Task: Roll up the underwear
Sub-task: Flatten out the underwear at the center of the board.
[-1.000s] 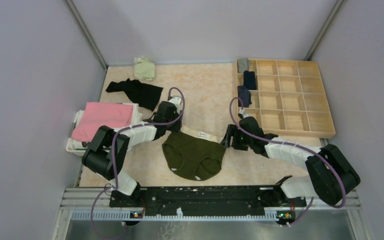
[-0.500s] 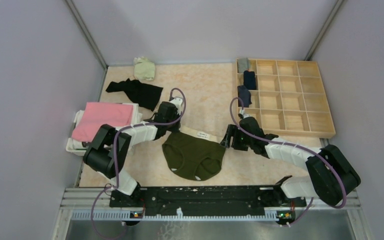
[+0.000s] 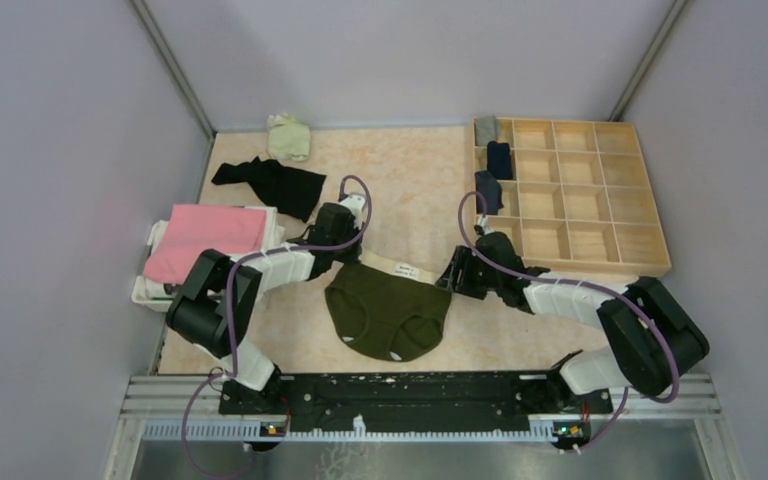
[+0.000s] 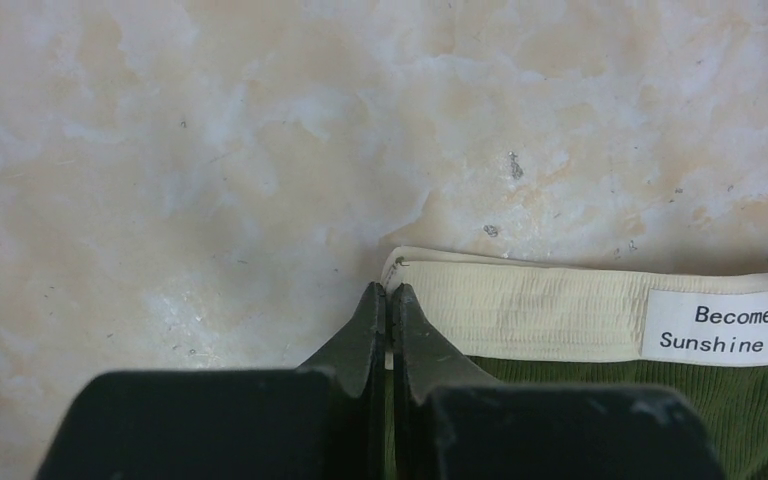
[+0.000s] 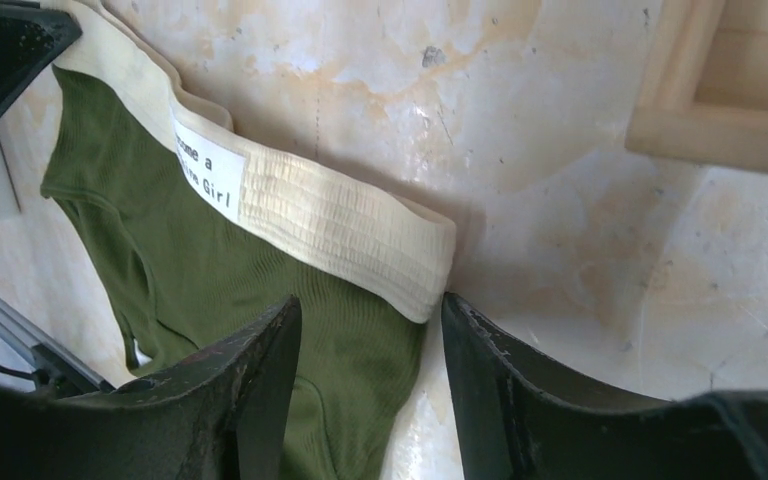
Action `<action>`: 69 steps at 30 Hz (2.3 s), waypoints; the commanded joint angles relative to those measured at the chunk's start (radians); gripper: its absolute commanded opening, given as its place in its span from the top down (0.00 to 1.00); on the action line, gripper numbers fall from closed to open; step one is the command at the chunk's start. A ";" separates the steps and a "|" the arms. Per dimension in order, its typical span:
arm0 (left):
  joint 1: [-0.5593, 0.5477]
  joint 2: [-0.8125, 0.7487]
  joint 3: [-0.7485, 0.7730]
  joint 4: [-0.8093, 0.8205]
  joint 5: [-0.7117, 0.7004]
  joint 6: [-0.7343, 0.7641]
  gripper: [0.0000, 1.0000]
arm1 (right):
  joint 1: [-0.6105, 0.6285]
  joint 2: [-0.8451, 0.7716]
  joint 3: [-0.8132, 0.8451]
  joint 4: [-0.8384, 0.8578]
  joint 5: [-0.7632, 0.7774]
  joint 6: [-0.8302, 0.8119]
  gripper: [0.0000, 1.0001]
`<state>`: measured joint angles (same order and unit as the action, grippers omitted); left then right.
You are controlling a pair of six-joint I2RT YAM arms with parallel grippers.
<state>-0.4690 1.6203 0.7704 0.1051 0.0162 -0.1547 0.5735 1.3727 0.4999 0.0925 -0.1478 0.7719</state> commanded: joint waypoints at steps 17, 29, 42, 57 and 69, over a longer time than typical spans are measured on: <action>0.001 -0.280 -0.006 0.021 0.110 -0.069 1.00 | -0.025 0.063 -0.013 0.021 0.096 0.009 0.46; 0.002 -0.325 -0.004 -0.014 0.117 -0.069 1.00 | -0.050 0.074 -0.025 0.061 0.086 0.020 0.45; 0.001 -0.337 -0.004 -0.026 0.104 -0.068 1.00 | -0.062 0.183 0.004 0.125 0.083 0.027 0.64; 0.001 -0.544 -0.037 -0.033 0.248 -0.116 1.00 | -0.063 -0.247 0.004 0.064 0.100 -0.228 1.00; 0.003 -0.886 -0.012 -0.032 0.442 -0.185 1.00 | -0.062 -0.740 0.311 -0.420 0.171 -0.501 1.00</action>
<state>-0.4690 0.8326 0.7330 0.0383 0.3954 -0.2920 0.5117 0.6819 0.7151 -0.1322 -0.0063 0.3702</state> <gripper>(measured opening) 0.015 0.008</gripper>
